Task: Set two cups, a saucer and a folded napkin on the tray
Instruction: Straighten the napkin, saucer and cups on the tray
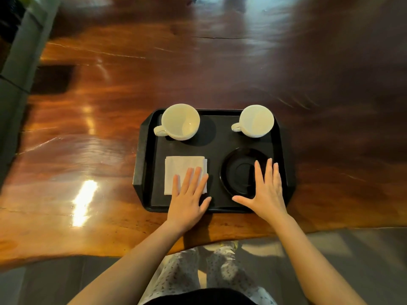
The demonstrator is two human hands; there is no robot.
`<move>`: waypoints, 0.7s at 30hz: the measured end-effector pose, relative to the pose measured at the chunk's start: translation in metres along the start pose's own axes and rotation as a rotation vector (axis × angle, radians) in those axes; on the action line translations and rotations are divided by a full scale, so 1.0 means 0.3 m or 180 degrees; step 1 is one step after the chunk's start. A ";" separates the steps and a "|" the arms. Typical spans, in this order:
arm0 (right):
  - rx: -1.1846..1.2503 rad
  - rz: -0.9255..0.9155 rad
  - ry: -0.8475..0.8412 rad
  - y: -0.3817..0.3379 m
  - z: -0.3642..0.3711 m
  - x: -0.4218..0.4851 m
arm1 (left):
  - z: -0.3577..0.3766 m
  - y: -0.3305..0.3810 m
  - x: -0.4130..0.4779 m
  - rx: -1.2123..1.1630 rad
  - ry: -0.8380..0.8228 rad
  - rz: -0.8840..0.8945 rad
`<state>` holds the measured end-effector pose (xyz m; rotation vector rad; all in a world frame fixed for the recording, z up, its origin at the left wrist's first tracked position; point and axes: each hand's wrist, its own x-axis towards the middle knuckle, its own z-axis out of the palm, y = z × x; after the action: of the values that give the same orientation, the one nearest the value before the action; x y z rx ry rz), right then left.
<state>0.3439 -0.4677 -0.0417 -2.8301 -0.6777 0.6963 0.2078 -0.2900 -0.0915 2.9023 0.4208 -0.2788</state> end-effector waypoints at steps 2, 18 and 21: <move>-0.0034 -0.0025 -0.0014 0.002 0.000 0.006 | -0.001 0.005 0.001 -0.0013 -0.0008 -0.0026; 0.1013 -0.0600 0.0691 -0.118 -0.048 -0.054 | -0.114 -0.024 -0.002 -0.0995 0.0701 -0.1001; 0.1115 -0.0933 0.0270 -0.243 0.000 -0.111 | -0.134 -0.070 0.003 -0.1582 0.0818 -0.1514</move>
<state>0.2889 -0.4184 -0.0105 -2.3650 -0.8406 0.5753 0.2086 -0.2614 -0.0565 2.3218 1.0561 0.1256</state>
